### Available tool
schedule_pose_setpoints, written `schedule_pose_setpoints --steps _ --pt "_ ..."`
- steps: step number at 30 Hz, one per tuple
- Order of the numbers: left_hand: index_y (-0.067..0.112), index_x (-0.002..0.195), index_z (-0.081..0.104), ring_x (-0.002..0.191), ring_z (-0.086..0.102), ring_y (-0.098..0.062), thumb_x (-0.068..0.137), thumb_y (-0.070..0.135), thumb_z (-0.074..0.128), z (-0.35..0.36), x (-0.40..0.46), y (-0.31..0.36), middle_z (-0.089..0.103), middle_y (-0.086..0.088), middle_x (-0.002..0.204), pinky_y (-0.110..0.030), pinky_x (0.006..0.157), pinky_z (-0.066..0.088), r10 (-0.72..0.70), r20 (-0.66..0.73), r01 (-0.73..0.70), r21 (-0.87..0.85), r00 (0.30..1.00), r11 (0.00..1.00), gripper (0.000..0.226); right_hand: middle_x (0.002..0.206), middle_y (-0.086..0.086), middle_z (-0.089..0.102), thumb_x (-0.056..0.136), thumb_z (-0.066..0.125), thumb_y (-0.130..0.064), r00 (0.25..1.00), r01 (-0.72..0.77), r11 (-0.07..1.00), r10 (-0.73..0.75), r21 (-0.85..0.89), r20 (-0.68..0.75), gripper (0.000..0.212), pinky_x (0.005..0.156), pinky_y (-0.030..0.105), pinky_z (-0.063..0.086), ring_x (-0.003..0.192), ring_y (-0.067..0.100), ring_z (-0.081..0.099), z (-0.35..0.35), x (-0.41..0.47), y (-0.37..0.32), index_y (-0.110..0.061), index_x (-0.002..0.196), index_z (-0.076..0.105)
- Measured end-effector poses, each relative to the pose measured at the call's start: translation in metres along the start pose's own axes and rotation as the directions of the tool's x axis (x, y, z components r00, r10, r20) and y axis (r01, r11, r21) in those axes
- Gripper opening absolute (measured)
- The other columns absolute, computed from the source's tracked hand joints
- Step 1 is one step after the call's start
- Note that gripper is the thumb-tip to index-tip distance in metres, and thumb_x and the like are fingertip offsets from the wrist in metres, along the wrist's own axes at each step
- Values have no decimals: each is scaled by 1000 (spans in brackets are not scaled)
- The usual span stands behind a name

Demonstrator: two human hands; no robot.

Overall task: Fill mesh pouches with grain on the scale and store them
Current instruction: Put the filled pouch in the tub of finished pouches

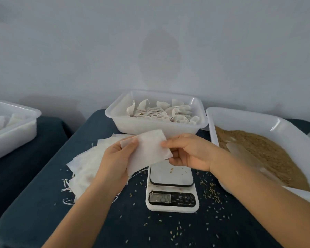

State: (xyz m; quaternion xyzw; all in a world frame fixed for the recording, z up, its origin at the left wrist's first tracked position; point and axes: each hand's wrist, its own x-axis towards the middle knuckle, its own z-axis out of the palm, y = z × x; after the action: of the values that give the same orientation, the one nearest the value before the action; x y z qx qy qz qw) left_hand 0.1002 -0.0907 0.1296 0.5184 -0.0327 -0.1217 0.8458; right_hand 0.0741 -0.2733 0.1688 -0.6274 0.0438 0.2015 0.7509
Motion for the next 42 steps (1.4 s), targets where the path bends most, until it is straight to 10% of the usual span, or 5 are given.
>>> schedule_pose_setpoints --steps 7,13,20,37,42 --pt "37 114 51 109 52 1 87 28 64 4 -6 -17 52 20 117 -12 87 44 559 308 -602 642 769 475 31 60 -4 59 70 81 -23 973 83 898 -167 -433 -162 22 48 13 43 49 2 53 -5 -2 15 -13 67 61" --pt "12 115 64 95 52 -1 92 10 50 17 -9 -16 47 -3 129 -9 81 42 381 784 -857 513 490 46 27 48 -12 48 73 79 -18 964 142 789 -247 -598 -97 28 51 18 37 47 3 45 -15 -7 19 -20 57 56" --pt "12 95 68 79 60 -11 68 19 82 22 -1 -13 56 -12 120 -21 58 50 269 839 -799 537 473 -269 31 53 -10 49 73 80 -32 972 120 799 -217 -589 -95 26 49 16 38 46 2 44 -28 -23 16 -16 68 60" --pt "4 77 69 76 53 -8 76 0 73 42 12 -29 61 -1 86 -19 69 46 483 628 -735 676 610 50 6 71 -14 68 89 57 -47 968 14 672 -196 -740 -160 20 56 12 46 61 -5 61 -53 -37 4 -29 90 65" --pt "11 80 68 77 53 1 80 2 70 43 16 -35 61 11 79 -7 67 41 435 613 -713 694 659 103 9 93 -6 69 93 55 -33 770 -366 407 -373 -837 -518 20 74 27 50 81 12 63 -122 -45 -18 -19 99 68"
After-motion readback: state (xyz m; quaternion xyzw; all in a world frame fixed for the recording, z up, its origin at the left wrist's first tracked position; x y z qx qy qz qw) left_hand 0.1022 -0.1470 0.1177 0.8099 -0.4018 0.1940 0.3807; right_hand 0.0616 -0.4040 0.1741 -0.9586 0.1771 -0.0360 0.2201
